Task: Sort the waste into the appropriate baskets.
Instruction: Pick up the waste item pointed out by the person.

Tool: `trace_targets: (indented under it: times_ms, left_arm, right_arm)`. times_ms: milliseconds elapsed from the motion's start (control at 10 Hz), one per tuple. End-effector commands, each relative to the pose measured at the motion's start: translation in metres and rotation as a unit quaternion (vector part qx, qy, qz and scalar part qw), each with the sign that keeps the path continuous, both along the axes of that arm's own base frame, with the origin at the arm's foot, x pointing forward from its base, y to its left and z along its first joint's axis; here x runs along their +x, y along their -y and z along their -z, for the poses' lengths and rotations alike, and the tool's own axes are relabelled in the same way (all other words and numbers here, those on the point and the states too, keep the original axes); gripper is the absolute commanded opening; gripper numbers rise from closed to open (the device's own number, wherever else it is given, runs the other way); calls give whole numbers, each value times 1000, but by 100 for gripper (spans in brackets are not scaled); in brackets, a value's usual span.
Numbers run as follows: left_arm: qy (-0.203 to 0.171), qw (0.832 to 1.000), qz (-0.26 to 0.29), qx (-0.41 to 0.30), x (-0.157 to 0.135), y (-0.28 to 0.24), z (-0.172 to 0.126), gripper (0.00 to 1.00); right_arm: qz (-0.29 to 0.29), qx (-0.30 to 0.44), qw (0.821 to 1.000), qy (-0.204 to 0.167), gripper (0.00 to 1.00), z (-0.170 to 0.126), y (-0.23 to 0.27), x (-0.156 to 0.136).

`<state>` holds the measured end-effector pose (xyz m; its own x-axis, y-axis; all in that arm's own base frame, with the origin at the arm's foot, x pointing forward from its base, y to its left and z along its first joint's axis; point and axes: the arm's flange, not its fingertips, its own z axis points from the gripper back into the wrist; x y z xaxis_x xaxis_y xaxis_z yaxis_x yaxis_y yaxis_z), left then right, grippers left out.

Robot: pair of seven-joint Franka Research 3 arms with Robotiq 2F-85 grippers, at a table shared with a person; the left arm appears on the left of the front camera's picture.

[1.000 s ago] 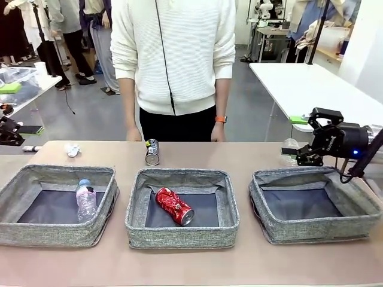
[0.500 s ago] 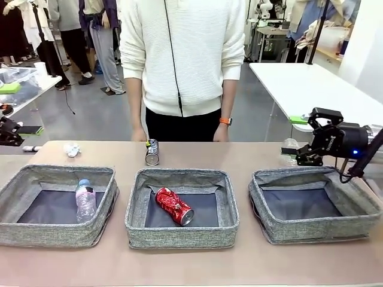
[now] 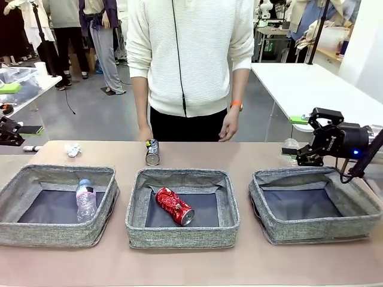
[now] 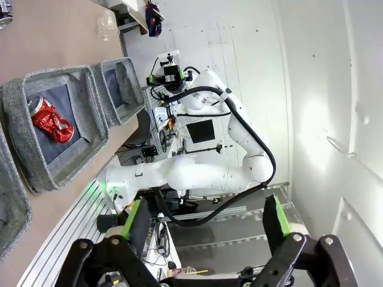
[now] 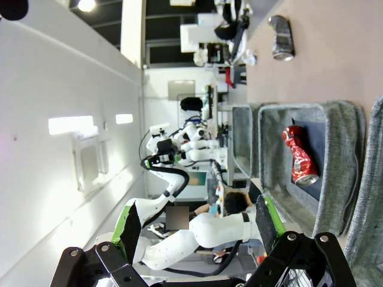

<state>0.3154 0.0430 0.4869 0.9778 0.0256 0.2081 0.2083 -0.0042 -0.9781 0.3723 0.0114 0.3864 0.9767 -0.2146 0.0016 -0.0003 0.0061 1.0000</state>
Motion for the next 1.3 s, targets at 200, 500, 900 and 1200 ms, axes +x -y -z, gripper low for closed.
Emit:
trace_targets:
  times_ms: [200, 500, 900, 1200]
  left_arm:
    - [8, 1000, 4, -2, -2, 0, -1, 98]
    - [8, 1000, 4, -2, -2, 0, -1, 98]
    - [8, 1000, 4, -2, -2, 0, -1, 98]
    - [8, 1000, 4, -2, -2, 0, -1, 98]
  right_arm:
    - [1, 5, 1000, 9, 100, -3, -1, 1]
    - [1, 5, 1000, 9, 100, -3, -1, 1]
    - [-3, -84, 996, 6, 100, -9, -13, 6]
    - [164, -588, 792, 24, 100, -35, -32, 41]
